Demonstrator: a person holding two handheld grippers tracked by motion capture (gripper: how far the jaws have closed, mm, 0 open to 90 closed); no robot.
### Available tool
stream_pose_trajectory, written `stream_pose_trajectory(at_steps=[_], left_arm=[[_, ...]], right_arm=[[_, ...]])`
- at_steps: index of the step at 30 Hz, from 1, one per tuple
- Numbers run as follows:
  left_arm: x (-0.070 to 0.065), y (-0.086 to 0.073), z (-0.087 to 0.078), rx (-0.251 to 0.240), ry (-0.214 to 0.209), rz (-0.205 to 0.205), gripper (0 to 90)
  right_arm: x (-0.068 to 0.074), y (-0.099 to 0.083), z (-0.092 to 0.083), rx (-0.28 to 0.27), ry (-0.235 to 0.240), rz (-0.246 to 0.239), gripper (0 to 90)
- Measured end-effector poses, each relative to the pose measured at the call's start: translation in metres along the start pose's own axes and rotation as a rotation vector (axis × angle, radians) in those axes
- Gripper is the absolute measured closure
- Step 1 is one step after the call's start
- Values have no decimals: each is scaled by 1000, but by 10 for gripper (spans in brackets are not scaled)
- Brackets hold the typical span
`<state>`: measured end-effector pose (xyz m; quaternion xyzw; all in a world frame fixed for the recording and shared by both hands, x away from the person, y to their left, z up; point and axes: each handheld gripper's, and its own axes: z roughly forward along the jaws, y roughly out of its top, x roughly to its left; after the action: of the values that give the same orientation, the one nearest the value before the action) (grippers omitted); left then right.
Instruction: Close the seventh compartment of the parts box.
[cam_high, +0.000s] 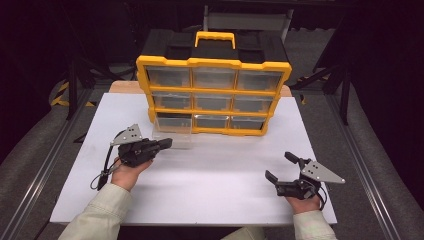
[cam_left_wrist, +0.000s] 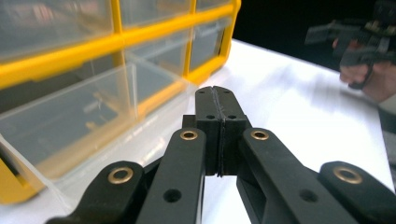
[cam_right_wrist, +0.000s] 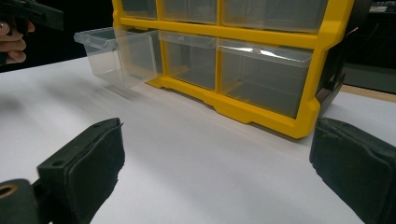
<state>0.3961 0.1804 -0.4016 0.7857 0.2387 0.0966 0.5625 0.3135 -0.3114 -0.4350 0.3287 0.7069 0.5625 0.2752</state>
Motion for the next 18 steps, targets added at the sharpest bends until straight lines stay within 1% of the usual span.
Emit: stream_pose_trajectory(at_steps=[1,2,3,4,6,8,10,13,18], left_arm=[[1,-1,2,25,-3,-4,894],[1,-2,4,36,-4,-3,894],[2,-3,6,62,-4,-8,894],[3,-4,8,72,-6,-5,894],[3,-6,11,94,-17,-14,894],[3,-7,14,124,-14,-9,894],[3,-9,18,144,-19,-17,894],[7,-13,23,162,-16,-36,894],[14,-19,29,172,-5,-77,894]], right_arm=[[0,0,0,1,0,-1,37],[0,0,0,2,-1,-1,38],[0,0,0,1,0,0,38],[0,0,0,2,0,0,38],[0,0,0,2,0,0,38],[0,0,0,3,0,3,38],[0,-1,1,6,-1,3,38],[0,0,1,7,1,2,38],[0,-1,1,9,2,1,39]])
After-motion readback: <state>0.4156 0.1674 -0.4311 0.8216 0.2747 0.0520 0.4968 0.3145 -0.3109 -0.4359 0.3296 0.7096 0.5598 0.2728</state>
